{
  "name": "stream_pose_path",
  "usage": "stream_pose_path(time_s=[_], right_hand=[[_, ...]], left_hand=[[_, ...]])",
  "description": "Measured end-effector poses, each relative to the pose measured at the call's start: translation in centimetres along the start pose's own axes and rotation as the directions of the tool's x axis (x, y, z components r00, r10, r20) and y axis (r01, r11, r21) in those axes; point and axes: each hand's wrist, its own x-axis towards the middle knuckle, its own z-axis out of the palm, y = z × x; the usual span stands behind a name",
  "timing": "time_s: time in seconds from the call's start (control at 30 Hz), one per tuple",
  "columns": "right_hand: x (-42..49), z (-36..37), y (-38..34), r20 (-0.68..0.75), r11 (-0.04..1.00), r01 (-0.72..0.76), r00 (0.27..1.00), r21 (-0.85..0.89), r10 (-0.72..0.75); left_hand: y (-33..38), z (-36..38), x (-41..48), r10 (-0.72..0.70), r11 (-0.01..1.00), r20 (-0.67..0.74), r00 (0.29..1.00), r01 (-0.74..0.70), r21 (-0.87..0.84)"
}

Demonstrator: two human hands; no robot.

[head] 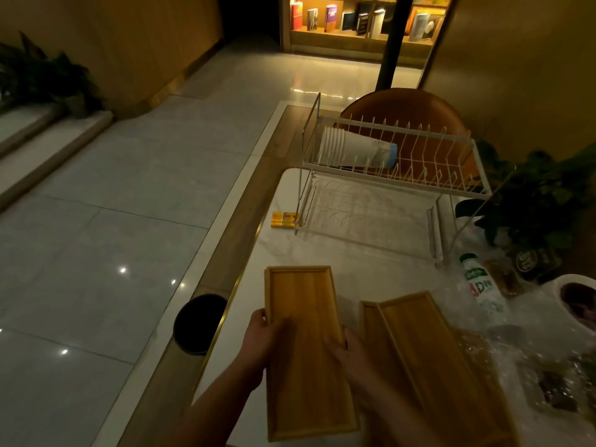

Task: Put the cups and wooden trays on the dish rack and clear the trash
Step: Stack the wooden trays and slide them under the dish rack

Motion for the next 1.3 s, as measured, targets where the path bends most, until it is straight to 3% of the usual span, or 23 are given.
stream_pose_path(time_s=[0.1, 0.2, 0.47, 0.67, 0.8, 1.3], right_hand=[[0.9, 0.7, 0.7, -0.034, 0.975, -0.084, 0.996, -0.204, 0.079], [2.2, 1.5, 1.3, -0.131, 0.933, -0.101, 0.990, -0.344, 0.059], [5.4, 3.8, 1.5, -0.364, 0.876, -0.226, 0.929, -0.427, 0.062], [5.9, 5.5, 2.5, -0.500, 0.888, -0.264, 0.865, -0.376, 0.045], [6.0, 5.7, 3.2, -0.576, 0.931, -0.242, 0.816, -0.273, 0.043], [5.6, 6.7, 3.8, -0.633, 0.942, -0.222, 0.774, -0.253, 0.013]], left_hand=[[-0.9, 0.3, 1.5, 0.016, 0.996, -0.039, 0.999, -0.012, 0.087], [-1.8, 0.5, 3.6, 0.033, 0.982, -0.034, 0.999, -0.026, 0.188], [-2.3, 1.5, 8.6, 0.100, 0.852, -0.142, 0.985, -0.011, 0.524], [-3.1, 2.2, 8.8, 0.195, 0.752, -0.215, 0.957, -0.005, 0.659], [-2.9, 2.3, 8.8, 0.061, 0.731, -0.280, 0.958, 0.148, 0.667], [-7.5, -2.2, 5.8, 0.164, 0.799, -0.083, 0.983, -0.083, 0.595]])
